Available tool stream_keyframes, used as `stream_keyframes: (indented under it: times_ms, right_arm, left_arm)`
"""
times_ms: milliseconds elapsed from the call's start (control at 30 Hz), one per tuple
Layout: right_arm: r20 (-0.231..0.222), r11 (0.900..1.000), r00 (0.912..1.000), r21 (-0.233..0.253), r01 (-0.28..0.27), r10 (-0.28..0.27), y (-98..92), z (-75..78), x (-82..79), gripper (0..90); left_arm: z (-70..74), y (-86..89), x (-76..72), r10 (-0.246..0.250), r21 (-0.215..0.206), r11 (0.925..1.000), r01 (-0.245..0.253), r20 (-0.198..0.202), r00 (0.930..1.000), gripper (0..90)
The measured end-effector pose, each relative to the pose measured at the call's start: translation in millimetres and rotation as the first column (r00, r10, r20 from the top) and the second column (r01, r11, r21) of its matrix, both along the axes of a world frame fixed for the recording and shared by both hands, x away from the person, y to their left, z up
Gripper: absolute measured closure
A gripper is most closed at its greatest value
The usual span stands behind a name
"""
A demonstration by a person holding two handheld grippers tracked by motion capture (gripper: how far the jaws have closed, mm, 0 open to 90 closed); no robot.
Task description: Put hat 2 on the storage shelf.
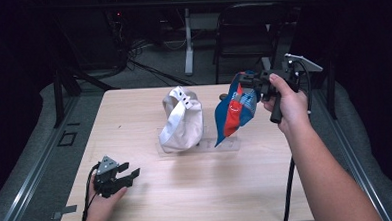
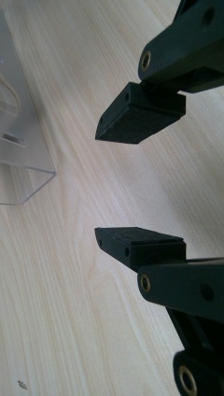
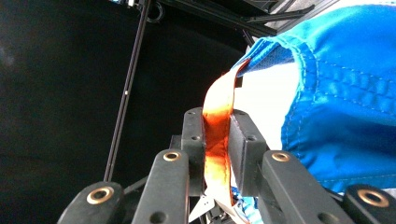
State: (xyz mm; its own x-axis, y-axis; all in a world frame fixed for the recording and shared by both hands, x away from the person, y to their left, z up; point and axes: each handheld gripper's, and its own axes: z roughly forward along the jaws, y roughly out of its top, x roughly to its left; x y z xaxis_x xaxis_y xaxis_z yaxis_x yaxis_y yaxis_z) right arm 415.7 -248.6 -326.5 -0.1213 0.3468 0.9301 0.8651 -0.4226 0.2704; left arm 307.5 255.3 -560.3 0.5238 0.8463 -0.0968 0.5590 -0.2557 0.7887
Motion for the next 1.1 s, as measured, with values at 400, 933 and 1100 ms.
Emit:
stream_keyframes:
  times_ms: [400,933,1100]
  right_arm:
    - [-0.003,0.999,1.0,-0.032,-0.006,0.006,-6.3,2.8,0.6,77.6]
    - [-0.029,0.998,0.9995,-0.056,-0.011,0.01,7.5,-11.9,10.8,77.6]
    - [-0.043,0.998,0.999,-0.061,-0.017,0.015,9.6,-21.6,12.6,77.6]
  left_arm:
    - [-0.7,-1.4,0.3,-0.007,0.002,1.0,0.007,-0.003,1.0,46.7]
    - [-0.9,-0.9,0.3,-0.005,-0.002,1.0,0.005,-0.005,1.0,46.7]
    - [-0.7,-0.4,0.4,-0.004,-0.002,1.0,0.004,-0.005,1.0,46.7]
